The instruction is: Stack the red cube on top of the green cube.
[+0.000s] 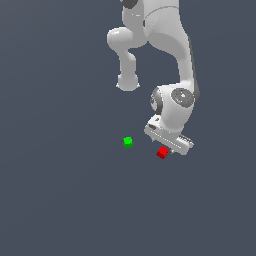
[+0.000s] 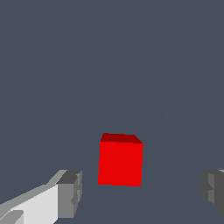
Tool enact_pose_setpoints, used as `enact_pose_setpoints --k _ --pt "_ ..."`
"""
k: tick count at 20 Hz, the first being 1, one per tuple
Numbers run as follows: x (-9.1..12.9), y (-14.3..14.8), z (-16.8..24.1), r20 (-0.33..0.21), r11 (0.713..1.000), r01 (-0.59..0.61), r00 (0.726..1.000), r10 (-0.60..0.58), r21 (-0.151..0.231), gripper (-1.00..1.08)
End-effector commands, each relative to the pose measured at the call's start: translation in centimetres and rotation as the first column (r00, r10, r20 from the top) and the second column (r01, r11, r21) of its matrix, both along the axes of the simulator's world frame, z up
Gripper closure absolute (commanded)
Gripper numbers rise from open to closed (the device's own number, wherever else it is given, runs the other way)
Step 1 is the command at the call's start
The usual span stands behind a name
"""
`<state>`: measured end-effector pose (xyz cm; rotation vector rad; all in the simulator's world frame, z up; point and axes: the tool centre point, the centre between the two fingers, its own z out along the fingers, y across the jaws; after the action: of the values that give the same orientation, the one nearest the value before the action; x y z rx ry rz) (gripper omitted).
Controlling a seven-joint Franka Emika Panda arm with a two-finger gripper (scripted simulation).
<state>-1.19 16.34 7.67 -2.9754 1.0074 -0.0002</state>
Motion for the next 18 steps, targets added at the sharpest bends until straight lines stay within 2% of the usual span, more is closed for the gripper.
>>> enact_pose_setpoints --k 1,12,18 --pt "0.2 0.5 -0.3 0.000 1.000 0.026 1.000 -0.026 0.000 -0.92" --pt "0.4 1.1 -1.0 0.000 0.999 0.048 0.999 -0.048 0.000 -0.92" --pt "0.4 1.0 -3.4 0.000 0.999 0.051 0.999 -0.051 0.000 -0.92"
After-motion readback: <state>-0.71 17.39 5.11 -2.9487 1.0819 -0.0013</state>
